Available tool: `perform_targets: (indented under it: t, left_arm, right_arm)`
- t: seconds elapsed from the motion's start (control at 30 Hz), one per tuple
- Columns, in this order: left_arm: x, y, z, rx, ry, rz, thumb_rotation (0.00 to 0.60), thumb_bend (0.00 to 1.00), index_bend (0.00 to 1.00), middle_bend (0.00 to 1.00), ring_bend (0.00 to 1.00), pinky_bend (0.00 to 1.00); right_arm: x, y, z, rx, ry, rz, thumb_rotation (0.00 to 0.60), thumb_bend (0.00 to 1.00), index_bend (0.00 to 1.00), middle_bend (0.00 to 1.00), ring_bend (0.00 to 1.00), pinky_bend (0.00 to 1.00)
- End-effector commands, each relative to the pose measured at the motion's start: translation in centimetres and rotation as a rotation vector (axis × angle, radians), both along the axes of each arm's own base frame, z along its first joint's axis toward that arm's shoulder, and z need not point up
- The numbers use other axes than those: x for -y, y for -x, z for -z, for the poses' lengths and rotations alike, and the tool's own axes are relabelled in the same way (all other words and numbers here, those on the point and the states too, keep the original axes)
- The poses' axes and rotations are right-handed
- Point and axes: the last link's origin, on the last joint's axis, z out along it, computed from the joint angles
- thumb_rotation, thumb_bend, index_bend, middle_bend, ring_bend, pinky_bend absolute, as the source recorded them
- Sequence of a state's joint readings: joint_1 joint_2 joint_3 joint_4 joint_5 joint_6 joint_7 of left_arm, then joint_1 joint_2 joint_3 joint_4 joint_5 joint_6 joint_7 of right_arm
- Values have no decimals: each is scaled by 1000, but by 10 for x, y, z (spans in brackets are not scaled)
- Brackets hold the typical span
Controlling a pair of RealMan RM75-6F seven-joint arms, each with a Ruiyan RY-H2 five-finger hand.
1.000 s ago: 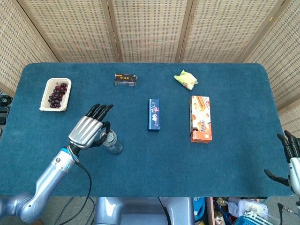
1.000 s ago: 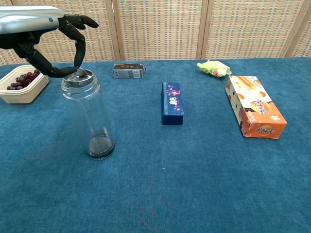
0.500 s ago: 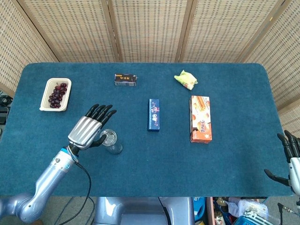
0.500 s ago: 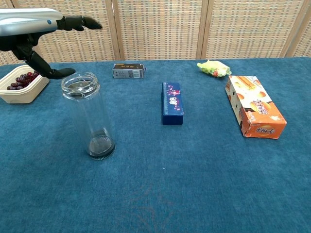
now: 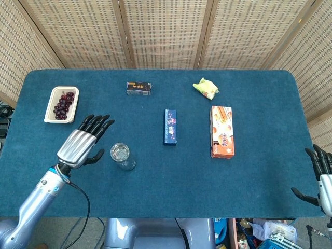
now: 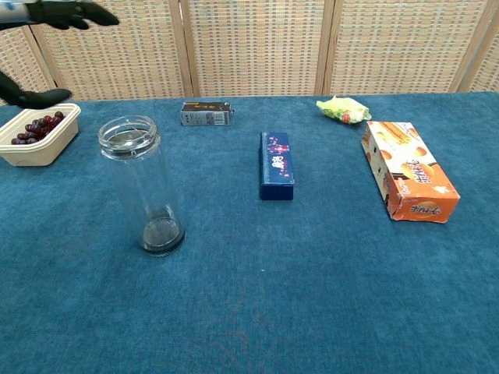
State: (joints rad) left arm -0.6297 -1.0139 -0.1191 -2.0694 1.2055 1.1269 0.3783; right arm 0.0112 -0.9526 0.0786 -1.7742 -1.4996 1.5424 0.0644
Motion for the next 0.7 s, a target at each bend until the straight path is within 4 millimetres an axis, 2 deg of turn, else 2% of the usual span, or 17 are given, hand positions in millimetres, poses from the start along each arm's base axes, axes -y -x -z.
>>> perform_targets:
  t: [0.03,0.07,0.23,0.7]
  left_arm:
    - [14,15,-8,-10,32,-4,600,783,213,0,0,0]
    - [16,17,-9,-11,37,3,600,847,243,0,0,0]
    - [22,22,-8,-26,68,27,600,951,298,0,0,0]
    - [24,15,17,-57,128,70,600,961,301,0,0,0]
  right_arm:
    - [0,-1,1,-2,-3,-1,600,0,0,0,0,0]
    - [0,-1,1,-4,-4,-2,600,0,0,0,0,0]
    - [0,-3,4,-10,-7,-4,600,0,0,0,0,0]
    - [1,-1,3,-9,-4,5,600,0,0,0,0,0]
